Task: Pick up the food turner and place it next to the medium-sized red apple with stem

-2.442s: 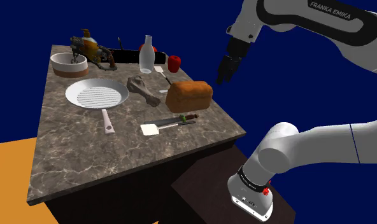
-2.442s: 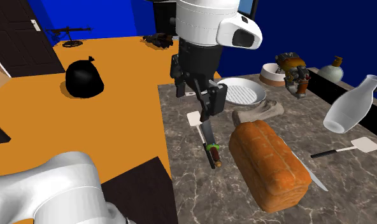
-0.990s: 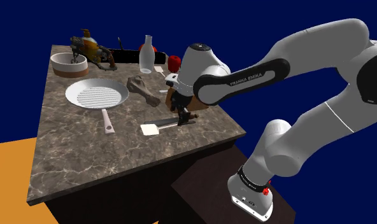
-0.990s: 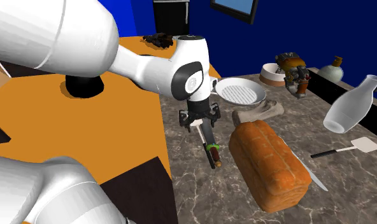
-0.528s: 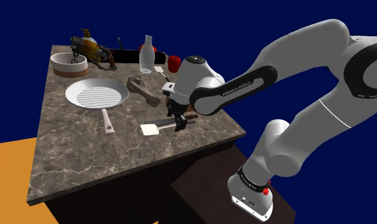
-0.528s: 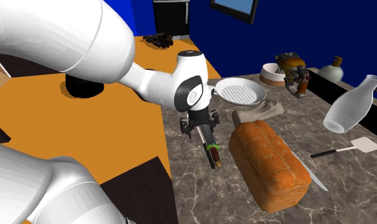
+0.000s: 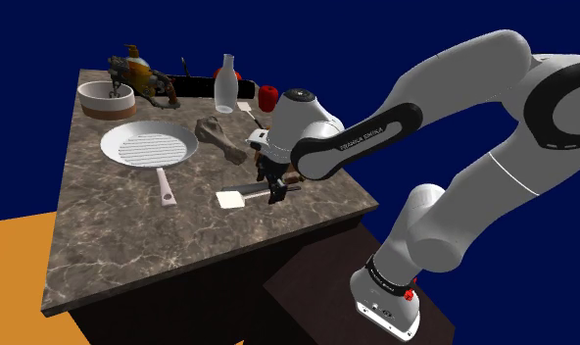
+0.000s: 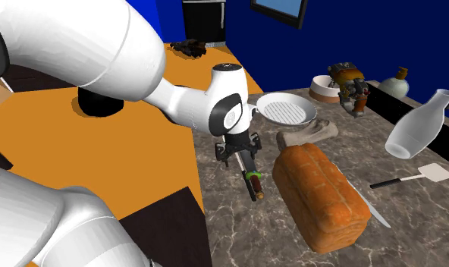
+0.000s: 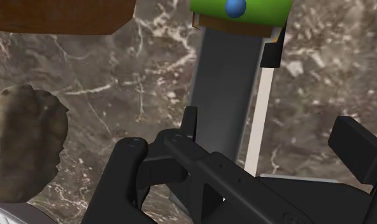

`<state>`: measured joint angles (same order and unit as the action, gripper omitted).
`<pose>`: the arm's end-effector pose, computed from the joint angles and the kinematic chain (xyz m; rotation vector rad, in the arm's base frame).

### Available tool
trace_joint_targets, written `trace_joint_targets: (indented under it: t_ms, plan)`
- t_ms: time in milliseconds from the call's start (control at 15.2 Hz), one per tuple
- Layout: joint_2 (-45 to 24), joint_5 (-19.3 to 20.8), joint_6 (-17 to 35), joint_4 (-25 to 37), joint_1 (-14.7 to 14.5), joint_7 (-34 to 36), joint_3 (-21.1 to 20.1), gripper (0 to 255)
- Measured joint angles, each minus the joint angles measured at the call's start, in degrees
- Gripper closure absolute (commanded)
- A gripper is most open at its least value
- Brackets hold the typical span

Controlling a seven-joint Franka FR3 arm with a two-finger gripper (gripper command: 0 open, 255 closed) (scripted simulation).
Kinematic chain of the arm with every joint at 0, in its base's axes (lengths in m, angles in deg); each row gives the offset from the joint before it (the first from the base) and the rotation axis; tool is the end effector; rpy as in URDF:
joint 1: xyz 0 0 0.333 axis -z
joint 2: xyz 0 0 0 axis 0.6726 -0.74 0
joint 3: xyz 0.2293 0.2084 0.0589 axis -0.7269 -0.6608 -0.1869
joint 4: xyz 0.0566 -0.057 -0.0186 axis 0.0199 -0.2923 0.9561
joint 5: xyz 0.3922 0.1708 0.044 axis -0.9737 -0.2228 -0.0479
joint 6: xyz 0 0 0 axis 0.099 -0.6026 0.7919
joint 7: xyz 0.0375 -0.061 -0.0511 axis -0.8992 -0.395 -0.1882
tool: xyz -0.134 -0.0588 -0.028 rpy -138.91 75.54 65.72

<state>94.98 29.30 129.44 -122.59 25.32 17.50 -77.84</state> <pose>0.4236 0.1344 0.2670 2.4641 1.7405 0.1112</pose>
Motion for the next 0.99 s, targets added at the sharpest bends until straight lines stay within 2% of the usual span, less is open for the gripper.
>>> trace_joint_targets:
  t_ms: [66,660,726,858,990]
  plan:
    - [0.0,0.0,0.0,0.0,0.0,0.0,0.0,255]
    - [0.0,0.0,0.0,0.1,0.0,0.0,0.0,255]
    - [0.0,0.0,0.0,0.1,0.0,0.0,0.0,0]
    - [1.3,1.4,-0.7,-0.6,0.4,1.5,-0.8,0]
    - [6.0,5.5,-3.7,-2.8,1.5,6.7,-3.9,0]
